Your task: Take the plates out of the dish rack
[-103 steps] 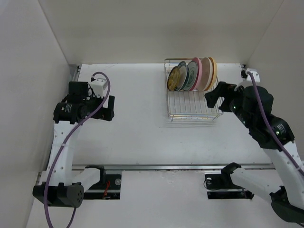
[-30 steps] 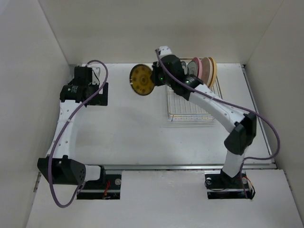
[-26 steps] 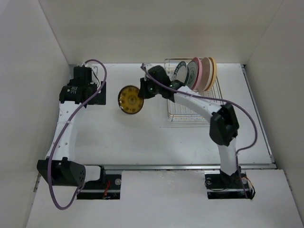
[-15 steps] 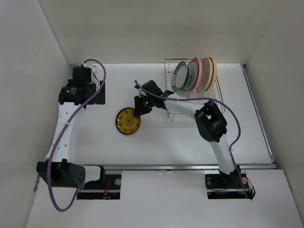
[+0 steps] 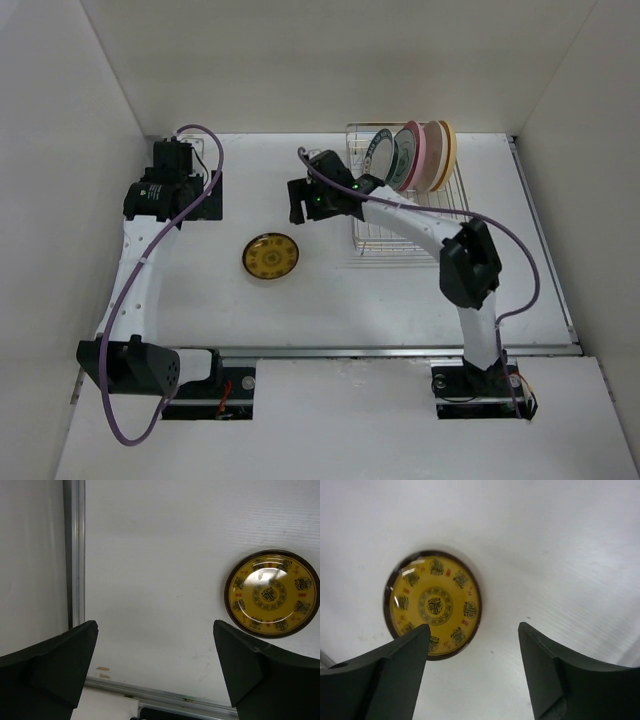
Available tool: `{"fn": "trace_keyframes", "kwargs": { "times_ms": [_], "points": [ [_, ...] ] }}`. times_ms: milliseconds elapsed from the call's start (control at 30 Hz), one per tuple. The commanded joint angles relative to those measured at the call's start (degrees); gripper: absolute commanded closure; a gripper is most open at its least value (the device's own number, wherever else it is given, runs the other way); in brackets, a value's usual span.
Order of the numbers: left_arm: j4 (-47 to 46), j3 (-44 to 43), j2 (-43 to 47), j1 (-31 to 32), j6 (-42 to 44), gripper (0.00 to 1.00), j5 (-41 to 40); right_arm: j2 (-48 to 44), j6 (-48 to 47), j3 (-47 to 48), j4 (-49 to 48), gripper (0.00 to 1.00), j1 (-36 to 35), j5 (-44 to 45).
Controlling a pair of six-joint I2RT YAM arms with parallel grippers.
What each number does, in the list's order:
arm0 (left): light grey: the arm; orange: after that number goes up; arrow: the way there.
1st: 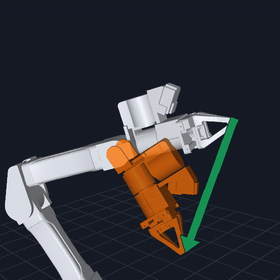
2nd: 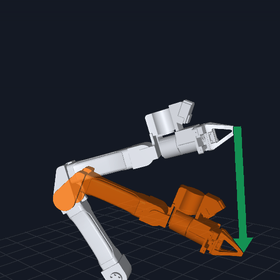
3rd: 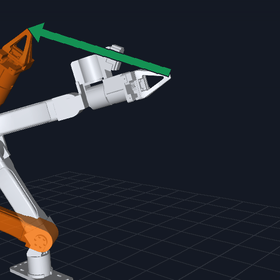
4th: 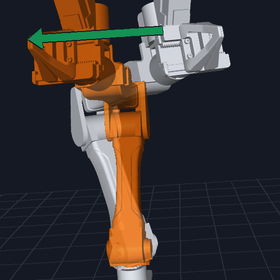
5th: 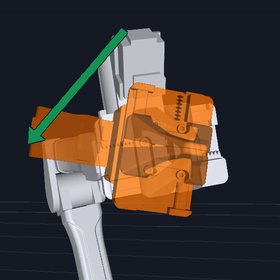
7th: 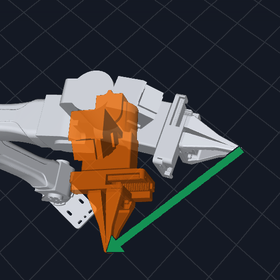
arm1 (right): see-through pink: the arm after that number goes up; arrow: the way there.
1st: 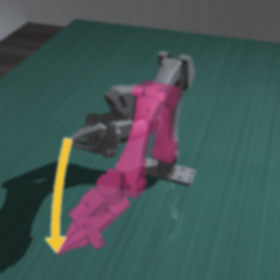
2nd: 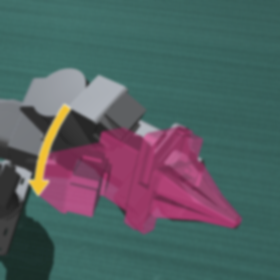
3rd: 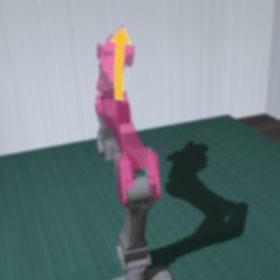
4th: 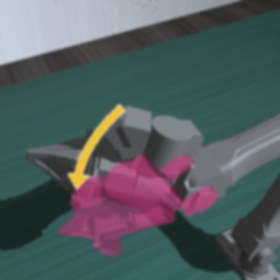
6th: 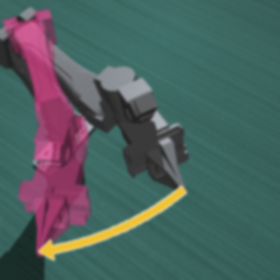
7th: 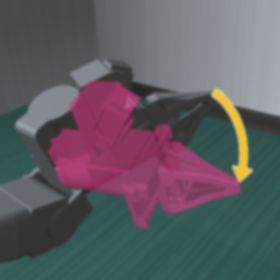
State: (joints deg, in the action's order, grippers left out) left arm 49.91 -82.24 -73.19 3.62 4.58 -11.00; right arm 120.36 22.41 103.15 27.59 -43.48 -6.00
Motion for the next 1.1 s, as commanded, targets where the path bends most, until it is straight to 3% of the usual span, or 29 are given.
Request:
{"fn": "trace_keyframes", "kwargs": {
  "times_ms": [0, 33, 133, 233, 300, 433, 767, 867, 1000, 1033, 1067],
  "points": [
    [-0.5, 0.1, 2.1, -0.2, -0.3, 0.0, 1.1, -11.9, -1.1, 4.2, 3.9, 0.22, 0.6, 19.5],
    [-0.5, 0.1, 2.1, -0.2, -0.3, 0.0, 1.1, -12.9, -1.1, 4.2, 4.4, 0.2, 2.0, 28.3],
    [-0.5, 0.1, 2.1, -0.2, -0.3, 0.0, 1.1, -14.2, -1.1, 5.5, 6.4, 0.18, 6.1, 40.3],
    [-0.5, 0.1, 2.1, -0.2, -0.3, 0.0, 1.6, -12.0, -1.1, 9.1, 8.3, 0.18, 10.0, 44.4],
    [-0.5, 0.1, 2.1, -0.2, -0.3, 0.0, 1.6, -8.5, -1.1, 13.8, 9.9, 0.18, 13.9, 43.1],
    [-0.5, 0.1, 1.6, -0.2, 0.3, 0.0, 2.7, -3.2, -1.1, 19.1, 11.8, 0.32, 18.3, 38.7],
    [-0.5, 0.7, 0.5, -0.2, 0.3, 0.0, 4.0, 2.7, -2.2, 17.4, 4.5, 0.42, 19.5, 34.9],
    [-0.5, 0.7, 0.5, -0.2, 0.3, 0.0, 5.0, 2.7, -2.2, 16.8, 3.3, 0.51, 19.5, 34.9],
    [-0.5, 1.2, 0.5, -0.2, 0.3, 0.0, 5.6, 3.2, -2.2, 16.3, 3.3, 0.76, 19.5, 38.4],
    [-0.5, 1.2, 0.5, -0.2, 0.3, 0.0, 6.2, 3.2, -2.2, 16.3, 3.3, 0.88, 19.5, 39.0],
    [-0.5, 1.2, 0.5, -0.2, 0.3, 0.0, 6.2, 2.7, -2.2, 15.8, 3.3, 0.93, 19.5, 39.7]
  ]
}}
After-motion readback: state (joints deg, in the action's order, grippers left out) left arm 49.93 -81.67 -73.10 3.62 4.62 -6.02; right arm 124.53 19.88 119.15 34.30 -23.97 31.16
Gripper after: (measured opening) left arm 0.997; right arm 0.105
